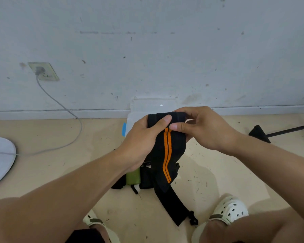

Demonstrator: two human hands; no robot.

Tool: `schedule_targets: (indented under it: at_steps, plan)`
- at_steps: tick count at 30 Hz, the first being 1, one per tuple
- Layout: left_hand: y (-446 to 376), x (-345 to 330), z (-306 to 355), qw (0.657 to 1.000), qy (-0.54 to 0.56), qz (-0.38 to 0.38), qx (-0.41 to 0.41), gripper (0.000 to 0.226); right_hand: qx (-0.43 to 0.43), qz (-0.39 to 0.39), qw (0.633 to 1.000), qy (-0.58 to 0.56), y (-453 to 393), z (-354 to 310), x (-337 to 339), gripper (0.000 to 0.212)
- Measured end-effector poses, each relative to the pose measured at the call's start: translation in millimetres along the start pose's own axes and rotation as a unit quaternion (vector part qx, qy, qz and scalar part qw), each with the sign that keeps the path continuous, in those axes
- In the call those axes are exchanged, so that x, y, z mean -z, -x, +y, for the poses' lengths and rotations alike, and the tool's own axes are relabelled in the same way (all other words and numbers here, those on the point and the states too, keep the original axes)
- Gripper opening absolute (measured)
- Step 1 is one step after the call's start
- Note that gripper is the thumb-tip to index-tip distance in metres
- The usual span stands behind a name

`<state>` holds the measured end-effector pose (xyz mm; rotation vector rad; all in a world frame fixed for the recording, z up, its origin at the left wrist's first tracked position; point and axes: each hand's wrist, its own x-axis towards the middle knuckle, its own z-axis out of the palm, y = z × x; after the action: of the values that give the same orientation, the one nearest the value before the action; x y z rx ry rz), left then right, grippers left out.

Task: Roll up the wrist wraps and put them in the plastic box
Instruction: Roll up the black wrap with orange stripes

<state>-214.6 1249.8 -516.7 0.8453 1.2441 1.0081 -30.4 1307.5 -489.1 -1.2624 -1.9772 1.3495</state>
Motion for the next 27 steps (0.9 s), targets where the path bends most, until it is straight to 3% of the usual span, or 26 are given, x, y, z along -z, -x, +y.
schedule_targets:
  at_steps: [4,9,15,20,23,27]
  plan:
    - [0.7,-0.3,2.9,1.000,0.007,0.002,-0.002,0.035,0.019,0.020,1.000,-0.013,-0.7,2.4,-2.3,0.020]
    - [-1.0,-1.0,6.5,0.999,-0.001,-0.032,0.043,0.052,0.067,0.066,0.995,0.017,0.7,9.8,-7.6,0.026]
    - [-5.1,2.1,14.8,0.999,-0.036,-0.007,0.040,0.054,0.104,0.086,0.991,0.002,1.1,11.7,-14.4,0.037]
    - [-5.7,3.6,12.7,0.999,-0.030,0.044,0.002,0.045,0.063,0.026,0.997,-0.035,-0.7,4.7,-6.0,0.038]
    - [-4.6,4.9,13.2,0.998,-0.020,0.049,-0.022,0.033,0.000,-0.012,0.998,-0.061,-0.5,-0.9,0.3,0.051]
    - [-2.6,5.7,12.6,0.998,-0.024,0.029,-0.040,0.028,-0.009,-0.058,0.994,-0.092,-0.1,-3.4,2.7,0.042]
